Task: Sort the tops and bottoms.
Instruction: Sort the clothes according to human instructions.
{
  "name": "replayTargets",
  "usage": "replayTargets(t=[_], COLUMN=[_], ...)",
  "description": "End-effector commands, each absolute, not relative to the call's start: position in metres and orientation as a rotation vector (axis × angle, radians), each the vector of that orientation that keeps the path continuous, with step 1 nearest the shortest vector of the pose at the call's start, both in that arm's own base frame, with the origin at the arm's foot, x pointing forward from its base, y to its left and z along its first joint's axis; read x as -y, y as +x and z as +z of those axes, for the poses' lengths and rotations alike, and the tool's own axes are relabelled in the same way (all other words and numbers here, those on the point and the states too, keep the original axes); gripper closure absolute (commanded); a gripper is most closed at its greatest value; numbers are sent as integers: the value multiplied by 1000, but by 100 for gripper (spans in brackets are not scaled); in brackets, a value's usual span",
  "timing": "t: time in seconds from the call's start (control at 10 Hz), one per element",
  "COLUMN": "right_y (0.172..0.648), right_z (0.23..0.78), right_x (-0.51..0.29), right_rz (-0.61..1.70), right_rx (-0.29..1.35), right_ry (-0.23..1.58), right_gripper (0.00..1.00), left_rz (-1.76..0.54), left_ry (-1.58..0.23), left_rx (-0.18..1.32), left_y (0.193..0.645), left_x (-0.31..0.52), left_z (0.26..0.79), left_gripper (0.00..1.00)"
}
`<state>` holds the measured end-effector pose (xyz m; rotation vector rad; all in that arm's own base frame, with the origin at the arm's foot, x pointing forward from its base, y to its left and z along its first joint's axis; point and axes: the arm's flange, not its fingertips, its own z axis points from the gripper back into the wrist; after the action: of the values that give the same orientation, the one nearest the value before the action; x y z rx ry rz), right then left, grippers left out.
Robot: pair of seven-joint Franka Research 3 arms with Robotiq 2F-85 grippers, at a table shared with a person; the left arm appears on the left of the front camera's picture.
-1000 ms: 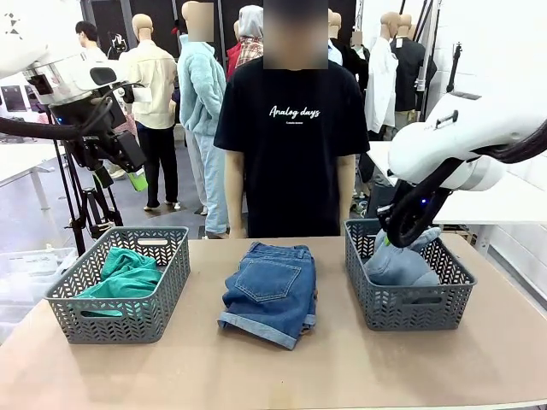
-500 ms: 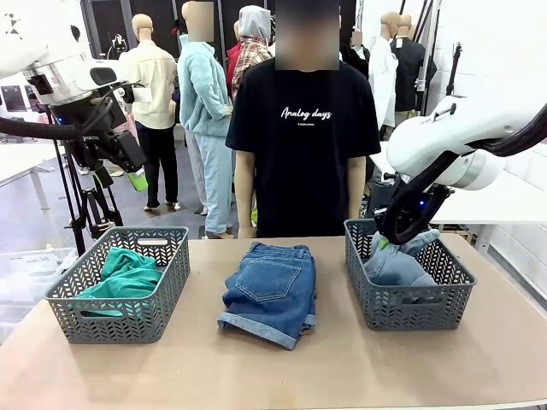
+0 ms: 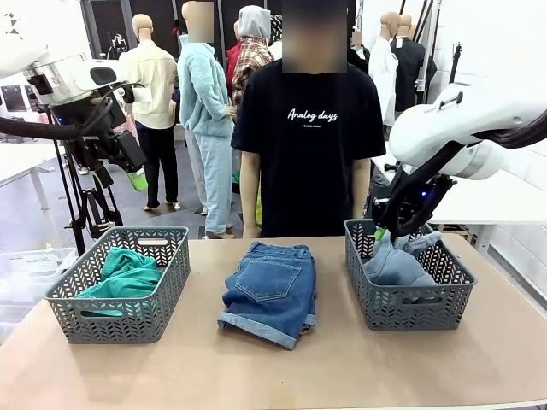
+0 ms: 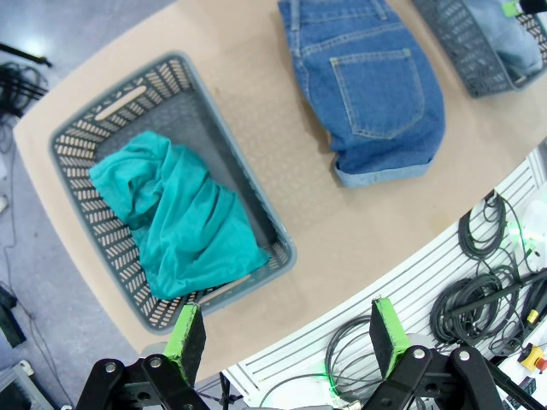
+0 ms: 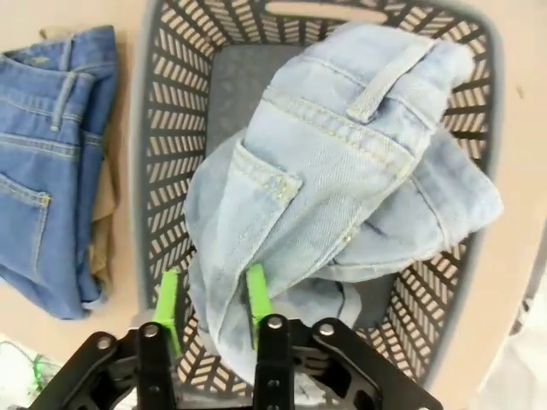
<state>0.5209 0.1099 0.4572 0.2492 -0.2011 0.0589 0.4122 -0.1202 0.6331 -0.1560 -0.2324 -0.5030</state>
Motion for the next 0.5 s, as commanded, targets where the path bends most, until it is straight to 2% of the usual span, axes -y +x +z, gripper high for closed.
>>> replayTargets(t=[0.0, 0.2, 0.3, 0.4], right_y=[516, 517, 524, 515], right_z=[470, 487, 493, 480], right_x=[-109, -108, -113, -105], right_rz=[33, 21, 37, 46], right_rx=[201, 228, 178, 233], right_ry=[200, 181, 82, 207], right_gripper=[0, 0, 0, 0], left_rz=[-491, -491, -491, -491], left_ry=[-158, -158, -158, -158], left_rx=[238, 238, 238, 238], left_y=[412, 412, 412, 412], left_x=[120, 120, 120, 120], left_z=[634, 634, 634, 634], left_gripper=[0, 0, 0, 0])
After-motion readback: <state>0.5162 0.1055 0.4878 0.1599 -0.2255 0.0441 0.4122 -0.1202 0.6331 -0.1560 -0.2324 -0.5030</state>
